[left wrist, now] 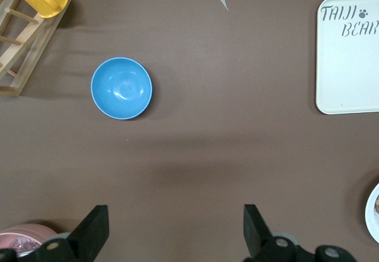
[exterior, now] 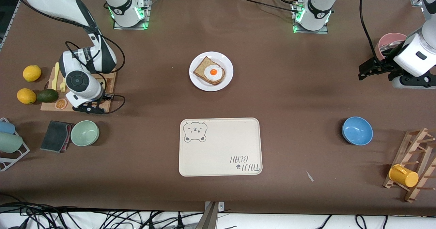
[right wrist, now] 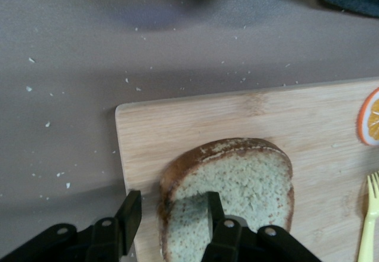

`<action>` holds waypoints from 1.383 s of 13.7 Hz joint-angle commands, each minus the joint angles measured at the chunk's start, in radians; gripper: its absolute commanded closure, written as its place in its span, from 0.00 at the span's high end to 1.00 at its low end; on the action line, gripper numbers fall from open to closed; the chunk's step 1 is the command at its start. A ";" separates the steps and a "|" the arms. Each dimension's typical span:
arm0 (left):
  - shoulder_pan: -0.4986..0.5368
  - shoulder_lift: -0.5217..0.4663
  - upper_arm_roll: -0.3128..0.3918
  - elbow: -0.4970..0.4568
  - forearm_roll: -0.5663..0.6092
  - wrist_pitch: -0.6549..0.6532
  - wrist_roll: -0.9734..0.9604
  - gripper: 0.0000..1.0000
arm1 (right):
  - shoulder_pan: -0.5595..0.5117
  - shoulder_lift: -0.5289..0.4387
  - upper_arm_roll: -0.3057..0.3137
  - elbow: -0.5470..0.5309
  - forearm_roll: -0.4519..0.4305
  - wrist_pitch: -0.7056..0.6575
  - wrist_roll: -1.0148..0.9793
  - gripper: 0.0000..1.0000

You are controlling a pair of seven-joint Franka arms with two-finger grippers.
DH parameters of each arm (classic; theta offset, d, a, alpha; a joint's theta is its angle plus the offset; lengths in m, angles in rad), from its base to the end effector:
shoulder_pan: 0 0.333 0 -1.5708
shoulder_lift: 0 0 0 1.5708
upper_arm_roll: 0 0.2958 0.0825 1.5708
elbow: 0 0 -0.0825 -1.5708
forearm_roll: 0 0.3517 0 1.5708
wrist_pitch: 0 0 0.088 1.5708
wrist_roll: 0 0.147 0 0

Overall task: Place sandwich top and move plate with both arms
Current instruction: 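Grasp the bread slice edge with the right gripper and lift it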

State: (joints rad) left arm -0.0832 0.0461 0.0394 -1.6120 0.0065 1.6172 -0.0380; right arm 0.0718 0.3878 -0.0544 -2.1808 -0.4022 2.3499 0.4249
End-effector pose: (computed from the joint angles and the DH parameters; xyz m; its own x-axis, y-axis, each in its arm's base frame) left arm 0.5350 -0.0229 0.5258 0.9992 -0.0060 -0.0405 -0.0064 -0.9999 -0.0098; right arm 0.5055 -0.0094 0.1647 0.9847 -0.1105 -0.1347 -0.0632 -0.9471 0.3148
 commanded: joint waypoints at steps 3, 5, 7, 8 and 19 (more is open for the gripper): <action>0.000 0.009 -0.001 0.024 -0.020 -0.010 0.000 1.00 | -0.004 0.005 -0.007 -0.011 -0.029 0.020 0.020 0.35; 0.000 0.009 0.000 0.024 -0.019 -0.010 0.000 1.00 | -0.006 0.011 -0.007 -0.010 -0.029 0.020 0.020 0.05; 0.000 0.009 0.000 0.024 -0.020 -0.010 0.000 1.00 | -0.007 0.016 -0.007 -0.007 -0.029 0.020 0.020 0.00; 0.000 0.009 0.000 0.024 -0.020 -0.010 0.000 1.00 | -0.007 0.017 -0.007 -0.007 -0.029 0.020 0.020 0.00; 0.000 0.009 0.000 0.024 -0.020 -0.010 0.000 1.00 | 0.005 0.014 0.002 0.065 -0.027 -0.067 0.006 0.00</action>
State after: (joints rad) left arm -0.0832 0.0462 0.0394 -1.6120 0.0065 1.6172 -0.0380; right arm 0.0733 0.3892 -0.0594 -2.1688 -0.4097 2.3330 0.4267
